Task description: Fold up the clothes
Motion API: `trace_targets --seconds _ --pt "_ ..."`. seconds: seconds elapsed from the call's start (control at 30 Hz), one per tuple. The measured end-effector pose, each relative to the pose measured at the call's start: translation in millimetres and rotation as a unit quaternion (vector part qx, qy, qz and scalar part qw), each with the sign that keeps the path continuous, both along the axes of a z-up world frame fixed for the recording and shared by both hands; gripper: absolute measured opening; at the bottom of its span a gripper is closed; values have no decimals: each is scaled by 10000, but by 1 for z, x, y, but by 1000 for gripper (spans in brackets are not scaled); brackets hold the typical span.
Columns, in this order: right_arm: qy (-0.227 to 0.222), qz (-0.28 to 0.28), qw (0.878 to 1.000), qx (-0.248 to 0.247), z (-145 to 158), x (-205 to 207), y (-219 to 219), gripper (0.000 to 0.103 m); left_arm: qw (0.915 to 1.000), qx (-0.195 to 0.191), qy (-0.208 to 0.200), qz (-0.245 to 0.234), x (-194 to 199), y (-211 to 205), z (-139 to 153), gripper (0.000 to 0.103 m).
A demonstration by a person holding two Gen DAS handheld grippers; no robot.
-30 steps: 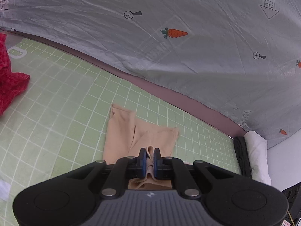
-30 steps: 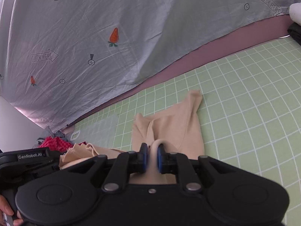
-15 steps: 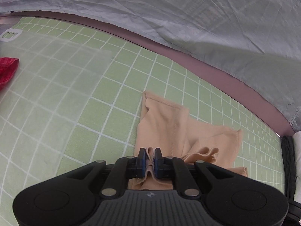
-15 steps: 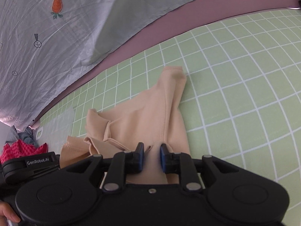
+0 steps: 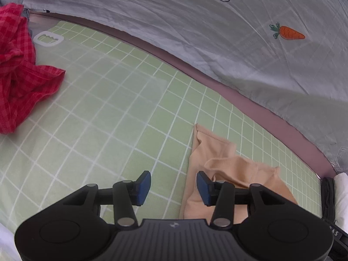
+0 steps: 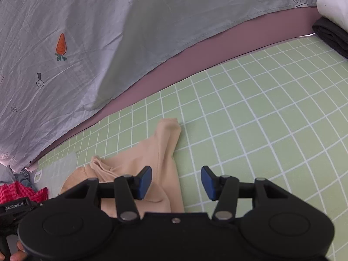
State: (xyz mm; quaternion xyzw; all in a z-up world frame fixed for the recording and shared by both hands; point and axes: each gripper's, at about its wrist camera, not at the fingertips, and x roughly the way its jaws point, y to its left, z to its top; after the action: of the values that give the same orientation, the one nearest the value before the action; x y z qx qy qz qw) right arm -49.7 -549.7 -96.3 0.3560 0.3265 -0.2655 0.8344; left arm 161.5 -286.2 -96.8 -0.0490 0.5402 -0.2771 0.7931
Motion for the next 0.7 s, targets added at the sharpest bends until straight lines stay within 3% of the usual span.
trace_targets --seconds 0.17,0.27,0.6,0.67,0.7 --pt "101 379 9992 -92 -9 0 17 52 9985 163 239 -469 -23 -11 -20 50" --pt "129 662 9976 -131 -15 7 25 52 9976 210 127 -649 -30 -25 -23 51" --pt "272 1073 9937 -160 -31 50 20 52 9958 99 0 -913 -14 -54 -38 48" --pt "295 1205 9921 -188 -31 54 22 44 9956 -26 14 -936 -15 -53 -38 23" --pt "317 1263 9912 -222 -29 55 23 41 9954 -39 -19 -959 -17 -54 -38 16"
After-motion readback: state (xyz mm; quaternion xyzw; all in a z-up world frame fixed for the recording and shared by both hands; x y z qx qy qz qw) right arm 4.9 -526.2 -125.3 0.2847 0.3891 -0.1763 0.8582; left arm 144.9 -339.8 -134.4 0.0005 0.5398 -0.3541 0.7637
